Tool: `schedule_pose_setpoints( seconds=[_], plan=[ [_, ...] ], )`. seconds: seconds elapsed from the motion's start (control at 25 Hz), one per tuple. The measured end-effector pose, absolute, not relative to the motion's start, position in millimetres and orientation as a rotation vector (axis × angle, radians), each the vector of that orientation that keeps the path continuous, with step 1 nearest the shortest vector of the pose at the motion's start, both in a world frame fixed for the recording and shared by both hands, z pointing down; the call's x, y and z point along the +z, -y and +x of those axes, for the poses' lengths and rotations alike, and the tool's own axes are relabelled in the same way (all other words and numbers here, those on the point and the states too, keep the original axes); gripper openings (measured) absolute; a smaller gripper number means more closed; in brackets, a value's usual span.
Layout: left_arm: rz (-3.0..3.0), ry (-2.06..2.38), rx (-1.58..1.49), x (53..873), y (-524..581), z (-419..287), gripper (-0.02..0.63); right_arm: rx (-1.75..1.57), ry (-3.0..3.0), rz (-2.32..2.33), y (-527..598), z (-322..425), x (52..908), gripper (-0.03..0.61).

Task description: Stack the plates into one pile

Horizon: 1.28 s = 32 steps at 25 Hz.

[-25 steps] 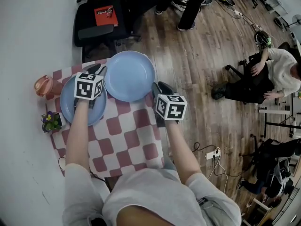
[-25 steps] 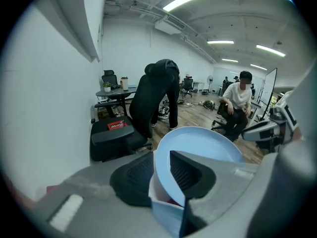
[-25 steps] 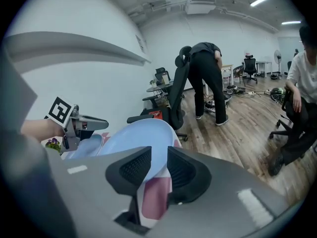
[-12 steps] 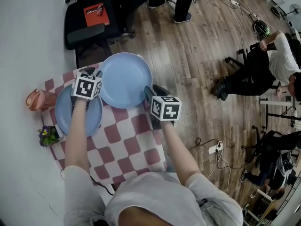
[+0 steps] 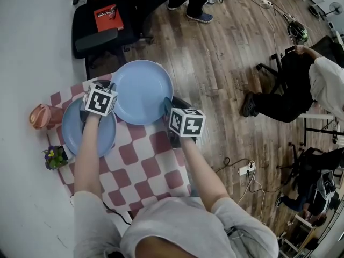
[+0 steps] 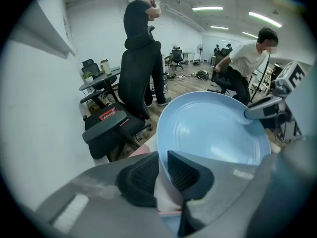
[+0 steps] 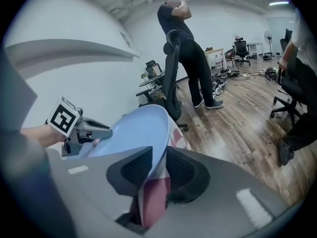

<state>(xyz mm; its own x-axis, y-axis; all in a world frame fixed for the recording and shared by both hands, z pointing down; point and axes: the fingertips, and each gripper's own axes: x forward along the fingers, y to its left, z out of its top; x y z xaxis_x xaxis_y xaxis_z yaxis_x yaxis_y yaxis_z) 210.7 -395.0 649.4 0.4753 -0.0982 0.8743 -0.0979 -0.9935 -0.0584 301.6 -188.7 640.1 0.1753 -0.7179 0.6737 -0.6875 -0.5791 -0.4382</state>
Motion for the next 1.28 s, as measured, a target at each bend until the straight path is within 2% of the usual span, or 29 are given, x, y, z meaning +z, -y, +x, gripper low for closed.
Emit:
schedule_pose_setpoints(
  seconds=[0.56,1.28],
  plan=[
    [-2.974,-0.397,-1.245,546.8,382.8,210.0,0.04,-1.197,-1.454,-2.453,179.5,317.3,575.3,0.057],
    [-3.118,-1.005,-0.85,463.1,371.3,51.6,0.031,-0.984,-1.919,-2.362,227.5,234.3,502.2,0.038]
  ],
)
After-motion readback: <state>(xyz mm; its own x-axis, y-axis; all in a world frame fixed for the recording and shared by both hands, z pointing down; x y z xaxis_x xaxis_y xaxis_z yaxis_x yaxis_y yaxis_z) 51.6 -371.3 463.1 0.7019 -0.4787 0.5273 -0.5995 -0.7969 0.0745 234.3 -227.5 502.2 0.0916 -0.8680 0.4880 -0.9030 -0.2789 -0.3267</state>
